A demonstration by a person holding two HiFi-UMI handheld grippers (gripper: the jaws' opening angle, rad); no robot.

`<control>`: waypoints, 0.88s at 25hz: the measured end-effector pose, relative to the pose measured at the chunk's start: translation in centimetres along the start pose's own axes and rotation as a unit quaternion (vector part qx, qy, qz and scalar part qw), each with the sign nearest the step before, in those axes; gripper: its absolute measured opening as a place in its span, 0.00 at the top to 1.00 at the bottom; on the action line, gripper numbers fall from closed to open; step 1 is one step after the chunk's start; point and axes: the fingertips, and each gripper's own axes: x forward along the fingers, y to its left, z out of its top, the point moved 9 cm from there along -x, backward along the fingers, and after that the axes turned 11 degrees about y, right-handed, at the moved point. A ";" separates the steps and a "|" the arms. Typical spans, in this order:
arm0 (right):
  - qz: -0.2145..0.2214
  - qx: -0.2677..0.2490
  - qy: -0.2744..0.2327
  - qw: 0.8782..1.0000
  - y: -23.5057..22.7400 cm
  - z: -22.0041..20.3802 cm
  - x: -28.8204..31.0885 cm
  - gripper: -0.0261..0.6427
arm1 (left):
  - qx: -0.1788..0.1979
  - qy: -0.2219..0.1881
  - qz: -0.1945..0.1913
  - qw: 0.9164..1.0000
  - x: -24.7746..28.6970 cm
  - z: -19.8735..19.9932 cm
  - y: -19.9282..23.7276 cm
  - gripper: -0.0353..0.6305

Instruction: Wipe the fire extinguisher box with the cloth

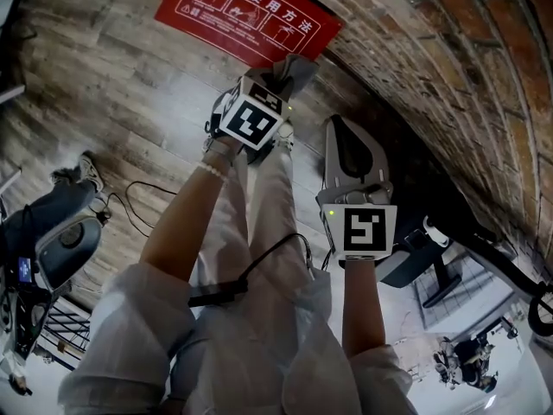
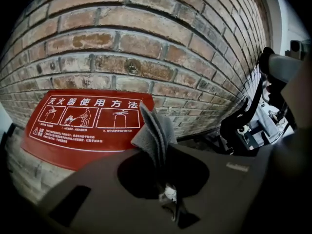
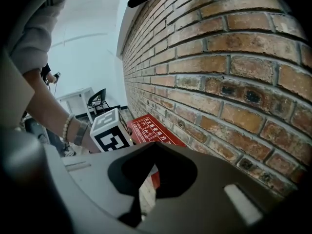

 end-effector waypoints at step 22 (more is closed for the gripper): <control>0.009 0.000 0.002 1.000 0.6 -0.4 0.5 0.95 | 0.018 0.017 0.017 1.000 1.4 0.2 0.9 0.93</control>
